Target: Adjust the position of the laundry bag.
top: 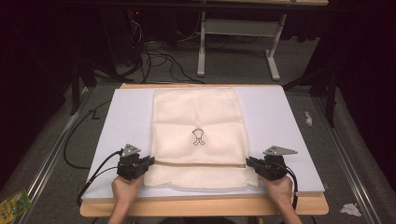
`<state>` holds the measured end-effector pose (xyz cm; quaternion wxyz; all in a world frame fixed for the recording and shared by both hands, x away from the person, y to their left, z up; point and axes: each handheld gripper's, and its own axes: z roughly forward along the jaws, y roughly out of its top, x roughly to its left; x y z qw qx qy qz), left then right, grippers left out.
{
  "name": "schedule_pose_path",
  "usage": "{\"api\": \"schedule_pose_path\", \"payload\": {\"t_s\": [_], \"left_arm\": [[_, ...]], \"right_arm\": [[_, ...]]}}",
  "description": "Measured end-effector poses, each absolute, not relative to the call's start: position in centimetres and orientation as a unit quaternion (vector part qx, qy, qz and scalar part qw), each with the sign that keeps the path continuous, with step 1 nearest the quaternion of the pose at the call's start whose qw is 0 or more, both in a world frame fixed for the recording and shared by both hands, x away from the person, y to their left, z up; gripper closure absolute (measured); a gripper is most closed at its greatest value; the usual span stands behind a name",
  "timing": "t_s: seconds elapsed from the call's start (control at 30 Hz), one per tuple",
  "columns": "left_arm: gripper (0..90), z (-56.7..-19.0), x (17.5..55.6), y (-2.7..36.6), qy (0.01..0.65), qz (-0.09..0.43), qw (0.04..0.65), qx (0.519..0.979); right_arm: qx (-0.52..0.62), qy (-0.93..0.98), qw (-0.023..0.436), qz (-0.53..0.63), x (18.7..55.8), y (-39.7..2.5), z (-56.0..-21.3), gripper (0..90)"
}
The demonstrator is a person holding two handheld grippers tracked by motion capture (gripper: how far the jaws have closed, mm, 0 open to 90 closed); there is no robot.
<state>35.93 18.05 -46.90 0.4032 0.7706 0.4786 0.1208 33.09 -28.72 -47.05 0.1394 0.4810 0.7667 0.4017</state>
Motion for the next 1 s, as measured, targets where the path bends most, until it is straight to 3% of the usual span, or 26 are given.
{"api": "schedule_pose_path", "payload": {"t_s": [0.67,1.0], "left_arm": [[80.8,-46.91,35.51,18.04,0.474,0.123,0.396,0.776],[74.2,-46.84,35.25,18.0,0.473,0.138,0.393,0.776]], "right_arm": [[0.481,0.771,0.137,0.395,32.67,-28.59,-47.12,83.3],[0.482,0.772,0.137,0.39,32.71,-28.53,-47.04,83.0]]}}
